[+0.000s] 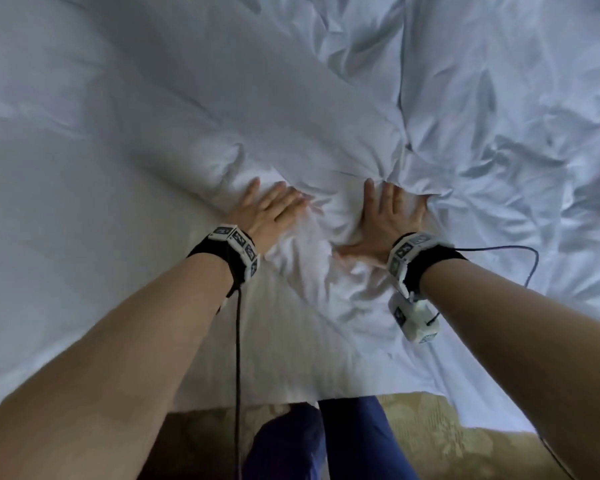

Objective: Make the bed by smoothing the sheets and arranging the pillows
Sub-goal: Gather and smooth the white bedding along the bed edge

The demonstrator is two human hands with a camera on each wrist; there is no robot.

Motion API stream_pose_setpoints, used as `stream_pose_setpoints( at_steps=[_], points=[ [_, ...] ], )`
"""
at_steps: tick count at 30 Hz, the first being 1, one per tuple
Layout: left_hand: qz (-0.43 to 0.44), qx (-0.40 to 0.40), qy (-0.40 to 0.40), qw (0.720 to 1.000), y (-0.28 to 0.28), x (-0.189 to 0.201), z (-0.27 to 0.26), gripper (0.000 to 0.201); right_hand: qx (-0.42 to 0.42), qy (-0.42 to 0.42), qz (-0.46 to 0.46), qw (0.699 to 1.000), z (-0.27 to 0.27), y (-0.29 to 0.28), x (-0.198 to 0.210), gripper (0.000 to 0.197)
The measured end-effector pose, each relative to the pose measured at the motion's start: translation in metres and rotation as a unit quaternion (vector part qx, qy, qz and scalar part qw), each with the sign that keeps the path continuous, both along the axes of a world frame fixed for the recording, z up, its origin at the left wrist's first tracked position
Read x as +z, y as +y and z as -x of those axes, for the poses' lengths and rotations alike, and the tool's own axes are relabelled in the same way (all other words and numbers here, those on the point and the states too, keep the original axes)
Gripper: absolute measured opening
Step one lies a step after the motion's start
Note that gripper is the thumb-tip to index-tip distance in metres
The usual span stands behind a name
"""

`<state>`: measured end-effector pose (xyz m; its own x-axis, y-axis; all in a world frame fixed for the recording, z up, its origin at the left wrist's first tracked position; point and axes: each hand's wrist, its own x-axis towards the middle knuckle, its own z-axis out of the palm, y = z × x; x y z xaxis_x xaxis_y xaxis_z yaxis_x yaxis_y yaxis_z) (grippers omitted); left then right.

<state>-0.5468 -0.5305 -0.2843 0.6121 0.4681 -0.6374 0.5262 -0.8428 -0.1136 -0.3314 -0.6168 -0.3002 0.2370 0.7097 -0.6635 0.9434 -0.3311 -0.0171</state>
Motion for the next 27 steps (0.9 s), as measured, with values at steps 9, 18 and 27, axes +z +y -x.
stream_pose_setpoints(
  at_steps=[9,18,27],
  points=[
    [0.06,0.032,-0.105,0.992,0.027,-0.002,-0.006,0.056,-0.005,-0.051,-0.054,0.997,0.017,-0.002,-0.009,0.124],
    [0.016,0.042,-0.037,0.998,0.028,0.027,0.008,0.029,0.126,0.132,-0.213,0.96,0.143,-0.056,0.02,0.11],
    [0.017,0.007,-0.007,1.0,-0.009,0.066,0.108,0.029,0.074,0.097,-0.161,0.979,0.211,-0.08,0.033,0.115]
  ],
)
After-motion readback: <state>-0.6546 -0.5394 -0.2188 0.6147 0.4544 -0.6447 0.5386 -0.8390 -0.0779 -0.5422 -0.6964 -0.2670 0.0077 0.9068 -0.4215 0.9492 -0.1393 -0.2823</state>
